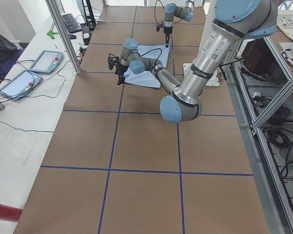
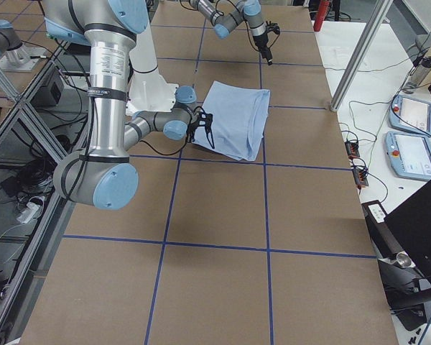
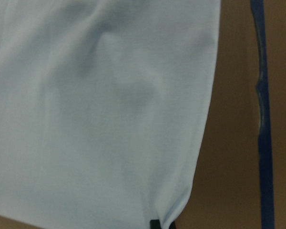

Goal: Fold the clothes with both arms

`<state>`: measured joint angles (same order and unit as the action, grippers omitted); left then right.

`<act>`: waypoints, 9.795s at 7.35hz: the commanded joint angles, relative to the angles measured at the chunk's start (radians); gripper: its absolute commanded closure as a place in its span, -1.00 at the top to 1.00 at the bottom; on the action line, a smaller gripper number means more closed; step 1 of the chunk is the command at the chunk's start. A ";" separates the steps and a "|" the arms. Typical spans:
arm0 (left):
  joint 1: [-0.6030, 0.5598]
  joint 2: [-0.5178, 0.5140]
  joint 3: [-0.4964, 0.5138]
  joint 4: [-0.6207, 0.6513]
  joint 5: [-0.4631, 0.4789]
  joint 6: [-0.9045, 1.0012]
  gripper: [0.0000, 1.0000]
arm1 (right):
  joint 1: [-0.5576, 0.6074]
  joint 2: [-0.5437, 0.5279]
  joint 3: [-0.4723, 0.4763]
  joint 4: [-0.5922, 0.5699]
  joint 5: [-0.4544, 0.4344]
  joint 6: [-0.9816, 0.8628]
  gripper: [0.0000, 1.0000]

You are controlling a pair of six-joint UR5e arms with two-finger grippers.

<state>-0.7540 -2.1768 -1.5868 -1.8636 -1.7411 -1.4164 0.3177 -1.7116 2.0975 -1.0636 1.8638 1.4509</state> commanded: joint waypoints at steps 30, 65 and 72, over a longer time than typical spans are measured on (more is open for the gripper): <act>0.046 -0.066 0.159 -0.010 0.020 -0.206 -1.00 | 0.193 0.145 0.035 0.005 -0.038 0.118 1.00; -0.044 -0.023 0.088 -0.203 -0.078 -0.013 1.00 | 0.198 0.663 -0.352 -0.835 -0.133 -0.544 1.00; -0.042 -0.020 0.084 -0.203 -0.078 -0.003 1.00 | 0.261 0.897 -0.603 -0.696 -0.123 -0.581 1.00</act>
<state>-0.7962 -2.1969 -1.5022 -2.0657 -1.8193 -1.4196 0.5718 -0.8656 1.5894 -1.8116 1.7415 0.8712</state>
